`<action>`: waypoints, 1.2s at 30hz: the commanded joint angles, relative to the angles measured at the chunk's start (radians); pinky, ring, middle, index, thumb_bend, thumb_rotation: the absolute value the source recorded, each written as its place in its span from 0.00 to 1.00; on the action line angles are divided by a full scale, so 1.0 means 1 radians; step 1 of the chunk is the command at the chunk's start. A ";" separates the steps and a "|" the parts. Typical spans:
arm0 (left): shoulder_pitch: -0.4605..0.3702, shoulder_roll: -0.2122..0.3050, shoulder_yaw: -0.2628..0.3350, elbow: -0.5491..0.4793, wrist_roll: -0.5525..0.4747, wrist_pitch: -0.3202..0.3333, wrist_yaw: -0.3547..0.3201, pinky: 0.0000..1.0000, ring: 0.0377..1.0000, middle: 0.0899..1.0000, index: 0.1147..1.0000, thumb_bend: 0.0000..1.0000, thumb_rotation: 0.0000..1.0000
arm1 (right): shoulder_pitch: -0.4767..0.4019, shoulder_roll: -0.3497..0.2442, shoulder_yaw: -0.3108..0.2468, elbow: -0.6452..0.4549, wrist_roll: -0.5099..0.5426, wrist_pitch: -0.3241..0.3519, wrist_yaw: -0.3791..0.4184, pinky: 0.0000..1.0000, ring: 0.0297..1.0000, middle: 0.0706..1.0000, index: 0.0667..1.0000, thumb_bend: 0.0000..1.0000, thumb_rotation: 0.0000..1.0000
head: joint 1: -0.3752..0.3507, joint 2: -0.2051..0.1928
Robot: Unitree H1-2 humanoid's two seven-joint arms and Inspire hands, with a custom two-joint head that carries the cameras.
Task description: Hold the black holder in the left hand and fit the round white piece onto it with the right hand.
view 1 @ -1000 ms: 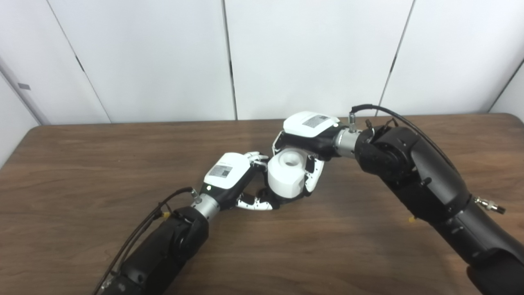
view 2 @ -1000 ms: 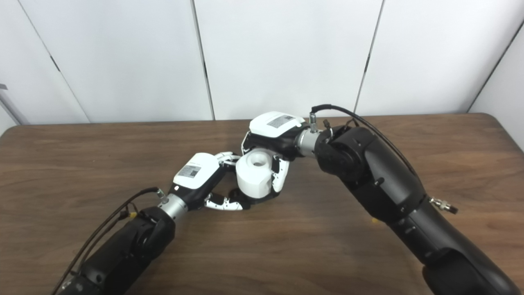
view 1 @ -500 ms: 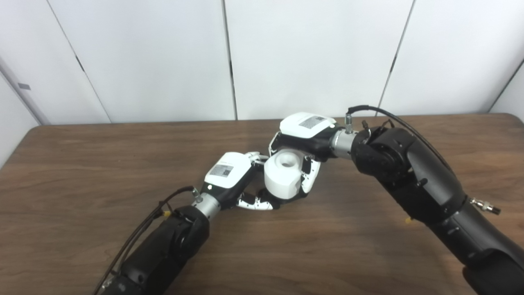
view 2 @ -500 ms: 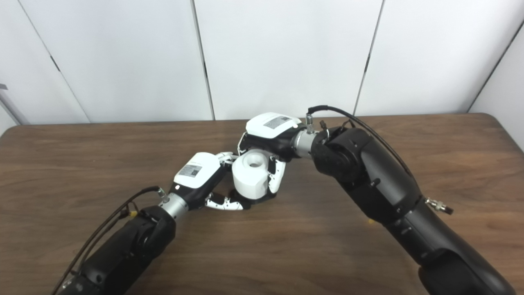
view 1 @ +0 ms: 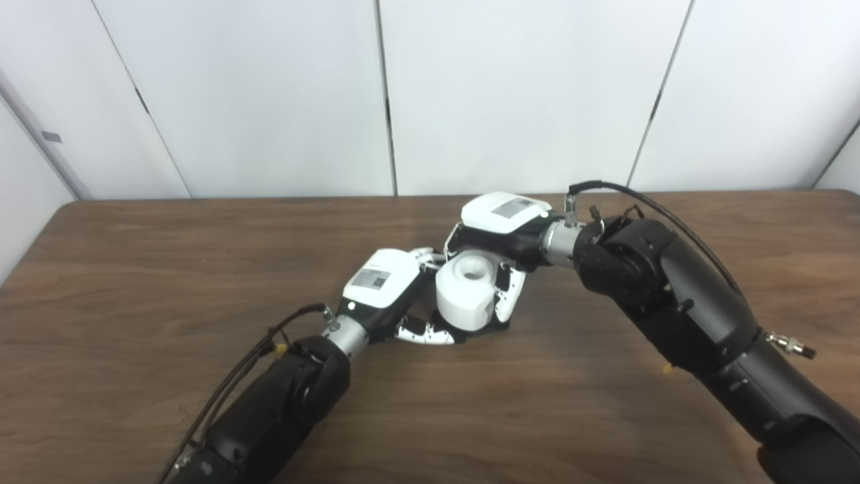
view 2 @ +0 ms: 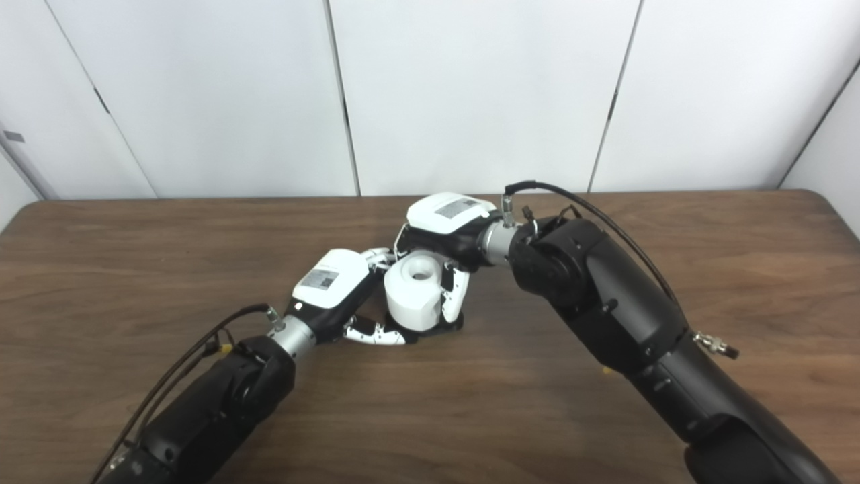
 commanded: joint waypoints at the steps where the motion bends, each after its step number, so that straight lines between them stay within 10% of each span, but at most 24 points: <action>1: 0.057 0.000 -0.049 0.033 0.018 0.018 -0.130 0.68 0.87 0.81 0.41 0.52 0.08 | -0.025 -0.012 -0.001 0.001 -0.003 -0.015 0.002 0.74 0.81 0.73 0.44 0.53 0.14 | 0.001 0.002; 20: 0.060 0.007 -0.038 0.044 0.010 -0.001 -0.122 0.67 0.86 0.80 0.41 0.52 0.07 | -0.023 -0.033 -0.025 0.003 0.032 0.001 0.017 0.73 0.80 0.73 0.45 0.52 0.14 | -0.011 -0.002; 21: 0.059 0.007 -0.038 0.044 0.010 0.000 -0.123 0.67 0.86 0.80 0.41 0.52 0.08 | -0.025 -0.034 -0.027 0.002 0.037 0.008 0.024 0.72 0.80 0.74 0.59 0.72 0.17 | -0.012 -0.003; 24: 0.057 0.006 -0.037 0.046 0.010 -0.001 -0.121 0.68 0.86 0.80 0.41 0.52 0.08 | -0.028 -0.035 -0.032 -0.006 0.045 0.034 0.049 0.70 0.81 0.77 0.78 0.87 0.20 | -0.011 -0.004; 36: 0.049 0.003 -0.039 0.061 0.013 -0.002 -0.120 0.68 0.86 0.80 0.41 0.52 0.07 | -0.032 -0.033 -0.043 -0.026 0.055 0.068 0.057 0.70 0.81 0.82 0.93 0.92 0.17 | -0.012 -0.007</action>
